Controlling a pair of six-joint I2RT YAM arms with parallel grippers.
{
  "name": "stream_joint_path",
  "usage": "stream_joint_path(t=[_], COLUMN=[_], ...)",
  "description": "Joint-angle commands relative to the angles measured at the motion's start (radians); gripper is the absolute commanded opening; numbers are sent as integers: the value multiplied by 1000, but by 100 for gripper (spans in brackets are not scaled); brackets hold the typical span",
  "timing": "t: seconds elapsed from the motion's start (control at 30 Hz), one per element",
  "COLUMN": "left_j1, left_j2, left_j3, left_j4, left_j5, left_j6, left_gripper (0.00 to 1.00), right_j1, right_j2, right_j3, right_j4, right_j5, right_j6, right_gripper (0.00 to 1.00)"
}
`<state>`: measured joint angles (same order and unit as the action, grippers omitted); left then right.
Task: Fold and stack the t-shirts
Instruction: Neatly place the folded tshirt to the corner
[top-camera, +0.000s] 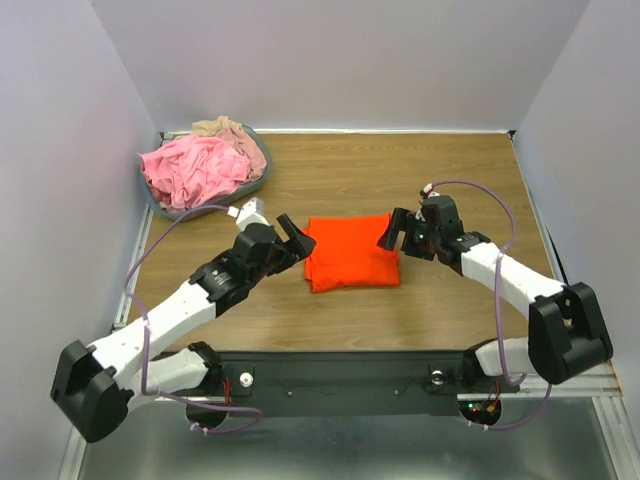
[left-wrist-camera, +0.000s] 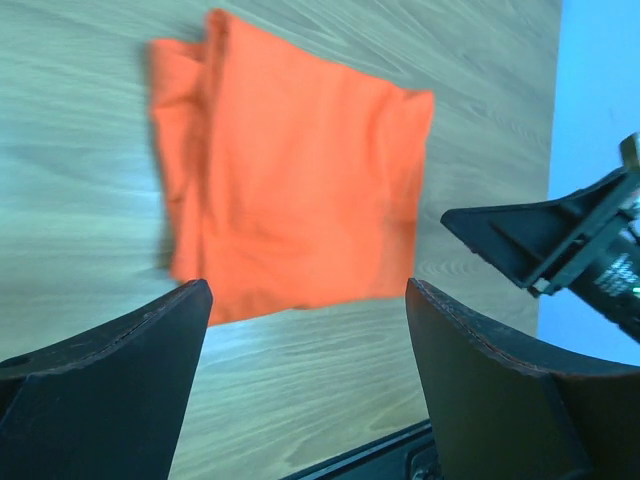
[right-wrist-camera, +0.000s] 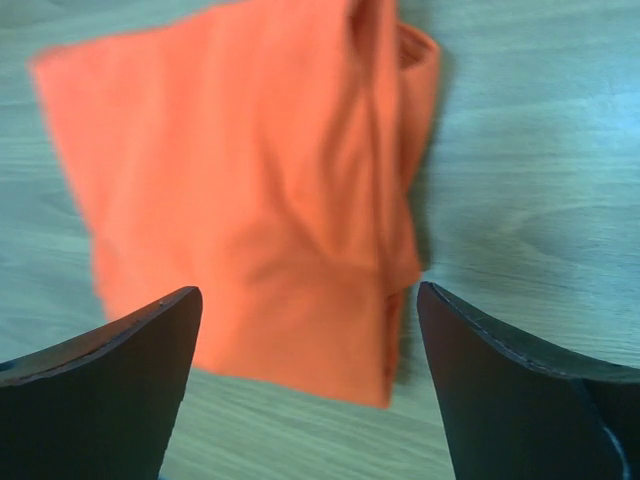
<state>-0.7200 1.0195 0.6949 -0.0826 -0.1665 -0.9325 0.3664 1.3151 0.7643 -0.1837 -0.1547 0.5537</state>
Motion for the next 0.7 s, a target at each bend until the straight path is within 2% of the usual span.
stream_joint_path(t=[0.0, 0.1, 0.13, 0.3, 0.5, 0.6, 0.63, 0.67], left_j1=[-2, -2, -2, -1, -1, 1, -1, 1], left_j2=[-120, -195, -211, -277, -315, -317, -318, -317], left_j3=[-37, -55, -63, -89, -138, -123, -112, -106], left_j4=[-144, -158, -190, -270, -243, -247, -264, -273], left_j5=[-125, -137, -155, -197, -211, -218, -232, -238], left_j6=[-65, -74, -86, -129, -166, -155, -155, -152], left_gripper=[91, 91, 91, 93, 94, 95, 95, 95], right_j1=[-3, -1, -1, 22, 62, 65, 65, 65], right_j2=[85, 147, 191, 288, 383, 443, 452, 460], right_j3=[42, 61, 78, 113, 165, 200, 219, 236], right_j4=[-14, -16, -16, -11, -2, -3, -5, -5], right_j5=[76, 124, 119, 116, 129, 188, 217, 240], right_j6=[-37, -38, -41, -54, -63, -58, -66, -73], right_gripper=[91, 84, 77, 59, 37, 24, 15, 12])
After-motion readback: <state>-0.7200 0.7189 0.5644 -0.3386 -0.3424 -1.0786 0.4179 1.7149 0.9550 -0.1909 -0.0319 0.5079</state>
